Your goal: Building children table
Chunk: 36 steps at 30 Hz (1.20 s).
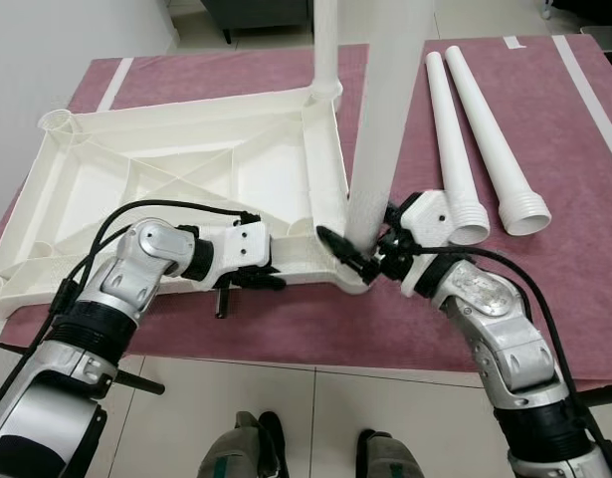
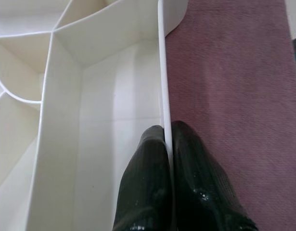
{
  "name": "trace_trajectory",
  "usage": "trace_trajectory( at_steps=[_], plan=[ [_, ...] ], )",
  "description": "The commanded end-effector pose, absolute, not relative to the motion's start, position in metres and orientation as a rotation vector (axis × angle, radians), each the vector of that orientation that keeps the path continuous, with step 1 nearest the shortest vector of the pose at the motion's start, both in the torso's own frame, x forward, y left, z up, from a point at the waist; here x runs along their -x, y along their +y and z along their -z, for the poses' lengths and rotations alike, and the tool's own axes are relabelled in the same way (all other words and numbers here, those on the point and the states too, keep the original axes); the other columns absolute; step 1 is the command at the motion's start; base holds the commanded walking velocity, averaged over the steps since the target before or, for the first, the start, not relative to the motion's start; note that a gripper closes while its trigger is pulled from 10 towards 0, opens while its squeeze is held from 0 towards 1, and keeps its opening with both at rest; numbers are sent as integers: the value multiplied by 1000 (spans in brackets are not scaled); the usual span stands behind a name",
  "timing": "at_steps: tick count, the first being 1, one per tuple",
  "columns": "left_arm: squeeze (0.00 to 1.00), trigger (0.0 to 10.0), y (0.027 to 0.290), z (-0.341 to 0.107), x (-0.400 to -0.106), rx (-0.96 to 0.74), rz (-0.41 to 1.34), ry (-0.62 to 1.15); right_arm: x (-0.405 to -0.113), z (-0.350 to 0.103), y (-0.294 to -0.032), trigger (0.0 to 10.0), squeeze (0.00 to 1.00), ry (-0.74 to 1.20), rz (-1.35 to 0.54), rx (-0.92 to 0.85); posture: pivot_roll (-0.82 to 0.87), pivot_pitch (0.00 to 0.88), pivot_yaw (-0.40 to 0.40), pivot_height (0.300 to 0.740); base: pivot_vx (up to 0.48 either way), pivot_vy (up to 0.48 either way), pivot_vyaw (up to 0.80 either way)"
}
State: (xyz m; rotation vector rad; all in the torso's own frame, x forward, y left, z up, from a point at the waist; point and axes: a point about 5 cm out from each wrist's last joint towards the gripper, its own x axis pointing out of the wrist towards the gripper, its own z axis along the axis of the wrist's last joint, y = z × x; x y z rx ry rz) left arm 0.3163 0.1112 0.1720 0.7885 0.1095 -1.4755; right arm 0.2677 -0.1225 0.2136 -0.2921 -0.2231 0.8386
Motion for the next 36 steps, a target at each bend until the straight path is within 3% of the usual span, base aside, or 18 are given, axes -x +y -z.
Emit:
trace_trajectory(
  at_steps=[1,6,7,8,9,17,25,26,28,32,36],
  plan=[
    [0,0,118,-182,-309,-858,1565,86,-260,-212,-118,10000,0,-201,-919,280,-96,154,165,740,0,0,0],
    [0,0,124,-183,-309,-868,1552,91,-258,-211,-118,10000,0,-188,-954,277,-93,150,161,740,0,0,0],
    [0,0,123,-182,-311,-862,1533,90,-258,-211,-118,6078,0,-185,-957,275,-91,147,159,740,0,0,0],
    [0,0,123,-182,-312,-857,1522,90,-257,-210,-118,6078,0,-182,-961,272,-91,147,159,740,0,0,0],
    [0,0,119,-179,-315,-849,1484,91,-257,-206,-118,0,0,-169,-955,261,-91,147,156,740,0,0,0],
    [0,0,106,-179,-322,-778,1413,59,-264,-191,-122,0,0,-104,-841,253,-91,147,156,740,0,0,0],
    [0,0,77,-190,-342,-700,1267,-8,-284,-171,-130,0,0,-27,-467,254,-93,158,164,740,0,0,0],
    [0,0,60,-200,-352,-670,1214,-36,-297,-167,-138,0,0,5,-267,243,-92,159,167,740,0,0,0],
    [0,0,60,-200,-352,-670,1214,-36,-297,-167,-138,0,0,5,-267,243,-92,159,167,740,0,0,0],
    [0,0,41,-205,-361,-658,1155,-40,-308,-162,-146,0,0,58,-45,230,-97,164,174,740,0,0,0],
    [0,0,38,-208,-367,-656,1106,-36,-311,-163,-146,0,0,59,20,230,-97,167,174,740,0,0,0]
  ],
)
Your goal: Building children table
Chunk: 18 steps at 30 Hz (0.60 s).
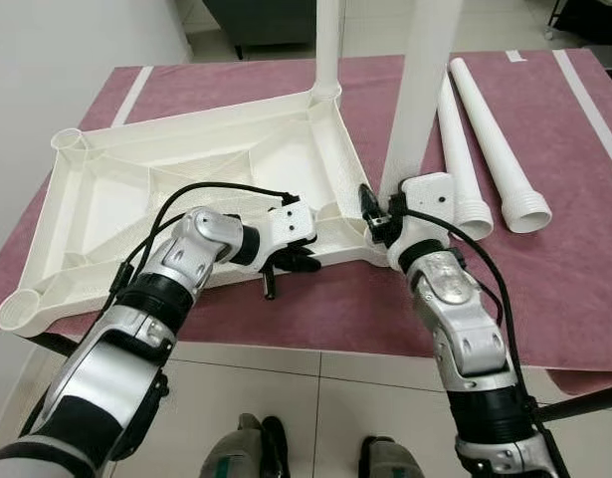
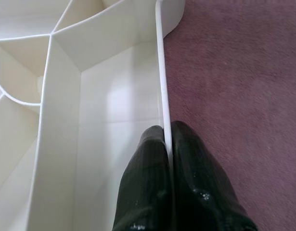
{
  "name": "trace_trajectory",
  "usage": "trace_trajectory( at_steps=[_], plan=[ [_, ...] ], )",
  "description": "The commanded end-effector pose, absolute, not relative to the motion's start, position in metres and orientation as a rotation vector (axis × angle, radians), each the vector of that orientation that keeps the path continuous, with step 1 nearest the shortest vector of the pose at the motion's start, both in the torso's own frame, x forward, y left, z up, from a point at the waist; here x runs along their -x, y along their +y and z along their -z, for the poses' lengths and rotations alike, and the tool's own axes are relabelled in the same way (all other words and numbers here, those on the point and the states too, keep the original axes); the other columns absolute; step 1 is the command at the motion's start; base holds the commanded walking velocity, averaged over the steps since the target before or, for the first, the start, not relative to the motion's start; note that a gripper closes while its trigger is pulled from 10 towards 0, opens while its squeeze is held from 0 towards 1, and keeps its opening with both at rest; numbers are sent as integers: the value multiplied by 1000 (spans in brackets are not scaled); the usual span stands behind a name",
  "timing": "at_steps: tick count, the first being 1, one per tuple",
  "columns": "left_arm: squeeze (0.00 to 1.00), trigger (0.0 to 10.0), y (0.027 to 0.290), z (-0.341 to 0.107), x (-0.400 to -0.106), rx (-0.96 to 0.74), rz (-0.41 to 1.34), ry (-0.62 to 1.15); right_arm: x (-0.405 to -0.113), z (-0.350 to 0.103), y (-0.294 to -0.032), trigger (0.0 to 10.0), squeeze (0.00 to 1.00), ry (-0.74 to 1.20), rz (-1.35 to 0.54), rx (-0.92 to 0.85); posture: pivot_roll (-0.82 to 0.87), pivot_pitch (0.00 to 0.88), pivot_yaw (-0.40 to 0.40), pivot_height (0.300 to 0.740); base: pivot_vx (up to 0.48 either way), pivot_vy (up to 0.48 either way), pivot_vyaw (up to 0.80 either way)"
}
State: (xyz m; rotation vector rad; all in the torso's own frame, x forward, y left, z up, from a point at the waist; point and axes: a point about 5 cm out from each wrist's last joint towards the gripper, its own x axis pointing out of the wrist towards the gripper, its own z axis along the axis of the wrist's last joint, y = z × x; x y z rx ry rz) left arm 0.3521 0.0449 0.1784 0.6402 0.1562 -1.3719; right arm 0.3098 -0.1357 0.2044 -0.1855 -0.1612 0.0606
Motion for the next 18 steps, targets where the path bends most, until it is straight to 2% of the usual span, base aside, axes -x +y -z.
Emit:
trace_trajectory(
  at_steps=[1,8,9,10,11,12,13,14,15,16,18],
  plan=[
    [0,0,37,-208,-368,-656,1088,-31,-311,-163,-145,0,0,52,34,231,-96,169,174,740,0,0,0],
    [0,0,37,-204,-369,-659,1084,-27,-309,-168,-132,0,0,-3,31,203,-95,171,172,740,0,0,0],
    [0,0,38,-201,-367,-665,1095,-27,-308,-170,-128,4039,0,-24,3,197,-95,171,172,740,0,0,0],
    [0,0,38,-201,-367,-665,1095,-27,-308,-170,-128,4039,0,-24,3,197,-95,171,172,740,0,0,0],
    [0,0,38,-199,-367,-670,1102,-25,-308,-172,-125,10000,0,-43,-17,201,-95,171,172,740,0,0,0],
    [0,0,40,-197,-365,-678,1111,-23,-306,-174,-124,10000,231,-62,-39,198,-95,172,172,740,0,0,0],
    [0,0,40,-197,-365,-678,1111,-23,-306,-174,-124,10000,231,-62,-39,198,-95,172,172,740,0,0,0],
    [0,4314,43,-194,-364,-685,1116,-19,-305,-177,-125,10000,1000,-84,-59,191,-96,173,172,740,0,0,0],
    [0,4314,43,-194,-364,-685,1116,-19,-305,-177,-125,10000,1000,-84,-59,191,-96,173,172,740,0,0,0],
    [227,10000,45,-192,-363,-690,1122,-18,-303,-182,-124,10000,1000,-114,-104,185,-97,173,172,740,0,0,0],
    [227,10000,46,-191,-362,-693,1126,-19,-302,-185,-124,10000,1000,-133,-136,181,-97,173,172,740,0,0,0]
  ],
)
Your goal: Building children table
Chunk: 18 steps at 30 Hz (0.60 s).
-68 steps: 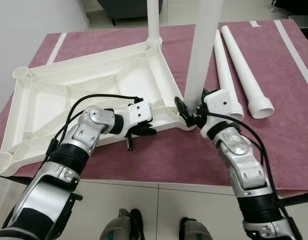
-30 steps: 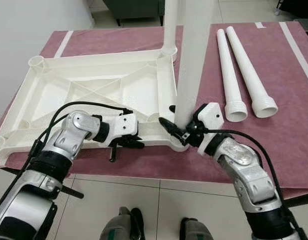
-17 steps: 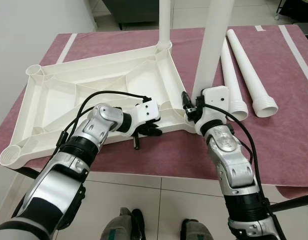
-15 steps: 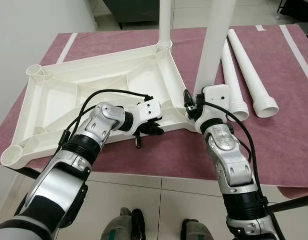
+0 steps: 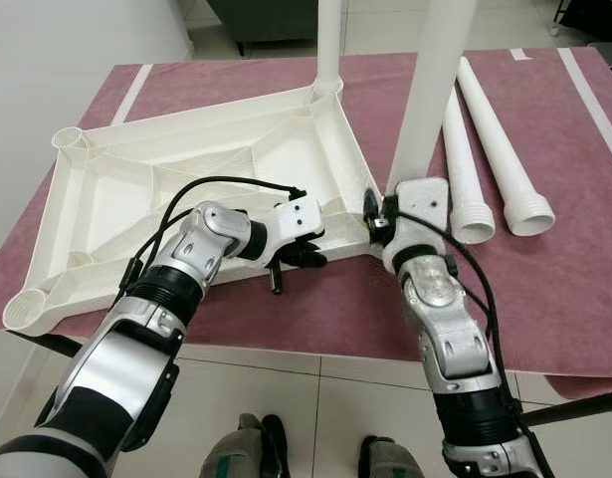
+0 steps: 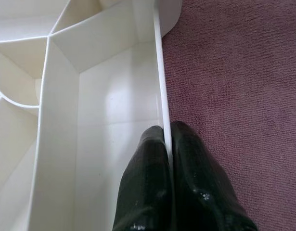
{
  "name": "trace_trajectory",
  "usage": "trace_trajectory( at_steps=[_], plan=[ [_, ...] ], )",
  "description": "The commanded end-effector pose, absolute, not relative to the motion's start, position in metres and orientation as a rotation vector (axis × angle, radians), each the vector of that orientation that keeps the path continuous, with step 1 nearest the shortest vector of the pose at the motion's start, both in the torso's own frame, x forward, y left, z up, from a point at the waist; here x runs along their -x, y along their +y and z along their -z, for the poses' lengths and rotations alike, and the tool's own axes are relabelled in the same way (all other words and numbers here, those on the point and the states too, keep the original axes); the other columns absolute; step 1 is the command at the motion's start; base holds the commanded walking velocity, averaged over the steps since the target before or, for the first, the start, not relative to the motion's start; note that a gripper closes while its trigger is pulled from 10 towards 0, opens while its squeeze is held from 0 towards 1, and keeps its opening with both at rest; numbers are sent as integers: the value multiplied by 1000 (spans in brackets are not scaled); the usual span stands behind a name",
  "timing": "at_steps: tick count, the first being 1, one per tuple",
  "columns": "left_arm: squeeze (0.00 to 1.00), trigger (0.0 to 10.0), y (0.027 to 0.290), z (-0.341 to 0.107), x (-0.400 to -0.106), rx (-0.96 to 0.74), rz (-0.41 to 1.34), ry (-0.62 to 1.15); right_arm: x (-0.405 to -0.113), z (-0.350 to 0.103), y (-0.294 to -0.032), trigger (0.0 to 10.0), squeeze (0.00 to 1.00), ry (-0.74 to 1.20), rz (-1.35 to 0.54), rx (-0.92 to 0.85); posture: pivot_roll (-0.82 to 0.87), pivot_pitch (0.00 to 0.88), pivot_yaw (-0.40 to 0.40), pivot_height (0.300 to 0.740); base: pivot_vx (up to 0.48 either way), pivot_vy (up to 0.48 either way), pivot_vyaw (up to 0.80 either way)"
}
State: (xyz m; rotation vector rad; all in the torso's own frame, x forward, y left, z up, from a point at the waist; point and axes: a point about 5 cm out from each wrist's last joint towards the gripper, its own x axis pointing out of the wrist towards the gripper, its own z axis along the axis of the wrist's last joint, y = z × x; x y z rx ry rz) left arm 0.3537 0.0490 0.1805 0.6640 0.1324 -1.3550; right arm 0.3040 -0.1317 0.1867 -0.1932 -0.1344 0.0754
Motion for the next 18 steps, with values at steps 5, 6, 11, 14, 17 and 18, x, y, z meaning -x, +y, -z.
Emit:
trace_trajectory(
  at_steps=[5,6,11,14,17,18],
  plan=[
    [1000,10000,54,-189,-354,-652,1161,-33,-295,-202,-124,10000,0,-227,-234,161,-99,172,168,740,0,0,0],
    [1000,10000,57,-189,-352,-642,1166,-41,-294,-206,-124,10000,0,-245,-252,158,-99,172,168,740,0,0,0],
    [0,10000,69,-195,-341,-563,1187,-96,-289,-216,-127,10000,0,-293,-317,177,-101,166,165,740,0,0,0],
    [0,10000,75,-196,-337,-543,1185,-114,-287,-218,-128,10000,0,-302,-334,189,-98,162,162,740,0,0,0],
    [0,10000,81,-197,-333,-530,1168,-134,-286,-220,-130,10000,0,-307,-344,195,-97,160,159,740,0,0,0],
    [0,10000,85,-197,-331,-503,1131,-156,-285,-220,-132,10000,0,-306,-344,195,-94,156,156,740,0,0,0]
  ],
)
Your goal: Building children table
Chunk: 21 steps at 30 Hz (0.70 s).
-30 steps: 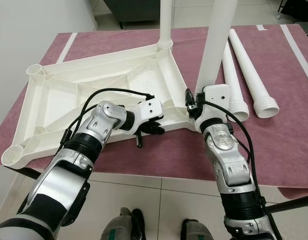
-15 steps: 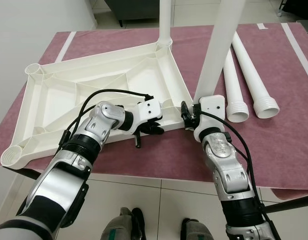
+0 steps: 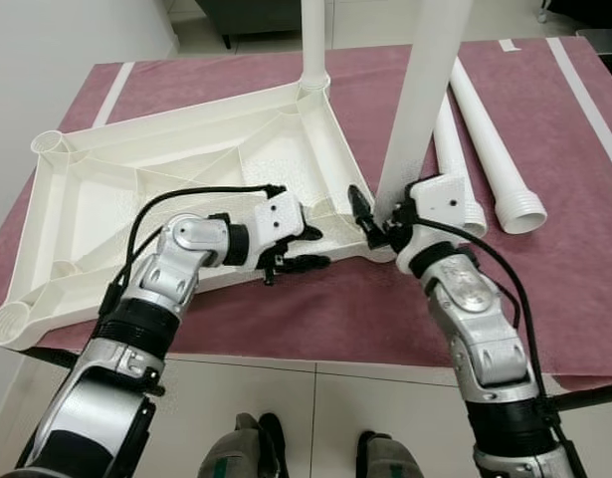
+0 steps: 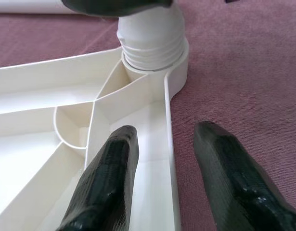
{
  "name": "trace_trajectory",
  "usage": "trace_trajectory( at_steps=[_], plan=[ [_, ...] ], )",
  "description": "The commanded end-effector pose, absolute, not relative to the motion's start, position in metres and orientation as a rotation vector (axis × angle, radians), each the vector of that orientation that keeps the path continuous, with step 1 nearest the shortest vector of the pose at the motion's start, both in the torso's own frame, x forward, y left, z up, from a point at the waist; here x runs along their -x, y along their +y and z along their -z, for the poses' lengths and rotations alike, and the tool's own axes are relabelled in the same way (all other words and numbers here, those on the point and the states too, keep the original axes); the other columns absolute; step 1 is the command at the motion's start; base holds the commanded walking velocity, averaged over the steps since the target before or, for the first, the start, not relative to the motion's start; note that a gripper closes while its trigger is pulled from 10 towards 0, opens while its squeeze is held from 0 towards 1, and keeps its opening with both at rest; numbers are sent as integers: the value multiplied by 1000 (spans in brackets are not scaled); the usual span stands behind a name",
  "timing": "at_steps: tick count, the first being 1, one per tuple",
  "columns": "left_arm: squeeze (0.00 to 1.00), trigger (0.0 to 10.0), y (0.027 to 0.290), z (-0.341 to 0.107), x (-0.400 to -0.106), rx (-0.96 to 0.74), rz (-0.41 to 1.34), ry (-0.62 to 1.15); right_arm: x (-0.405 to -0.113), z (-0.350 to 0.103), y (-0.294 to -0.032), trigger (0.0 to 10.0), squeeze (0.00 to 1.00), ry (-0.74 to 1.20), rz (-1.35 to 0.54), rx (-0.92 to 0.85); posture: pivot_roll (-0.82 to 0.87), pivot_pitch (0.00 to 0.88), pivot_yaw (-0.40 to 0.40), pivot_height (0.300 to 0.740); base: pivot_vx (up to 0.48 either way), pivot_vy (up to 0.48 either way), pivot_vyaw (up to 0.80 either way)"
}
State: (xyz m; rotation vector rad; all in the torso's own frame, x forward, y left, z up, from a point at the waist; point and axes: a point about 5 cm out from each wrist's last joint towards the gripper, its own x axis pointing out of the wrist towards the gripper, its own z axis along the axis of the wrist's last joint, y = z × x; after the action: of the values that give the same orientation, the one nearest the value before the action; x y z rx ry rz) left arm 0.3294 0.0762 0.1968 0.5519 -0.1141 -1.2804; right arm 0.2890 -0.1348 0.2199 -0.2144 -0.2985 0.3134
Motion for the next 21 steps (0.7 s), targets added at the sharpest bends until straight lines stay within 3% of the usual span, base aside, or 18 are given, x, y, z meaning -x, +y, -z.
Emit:
trace_trajectory(
  at_steps=[1,8,14,21],
  plan=[
    [0,10000,85,-197,-331,-503,1131,-156,-285,-220,-132,10000,0,-306,-344,195,-94,156,156,740,0,0,0],
    [0,10000,85,-187,-314,-381,891,-288,-282,-212,-137,10000,0,-285,-340,178,-100,130,145,740,0,0,0],
    [0,10000,90,-179,-302,-386,808,-246,-275,-201,-137,10000,0,-257,-343,177,-109,108,147,740,0,0,0],
    [0,10000,105,-178,-323,-470,731,-172,-278,-200,-141,10000,0,-262,-320,173,-118,90,152,740,0,0,0]
  ],
)
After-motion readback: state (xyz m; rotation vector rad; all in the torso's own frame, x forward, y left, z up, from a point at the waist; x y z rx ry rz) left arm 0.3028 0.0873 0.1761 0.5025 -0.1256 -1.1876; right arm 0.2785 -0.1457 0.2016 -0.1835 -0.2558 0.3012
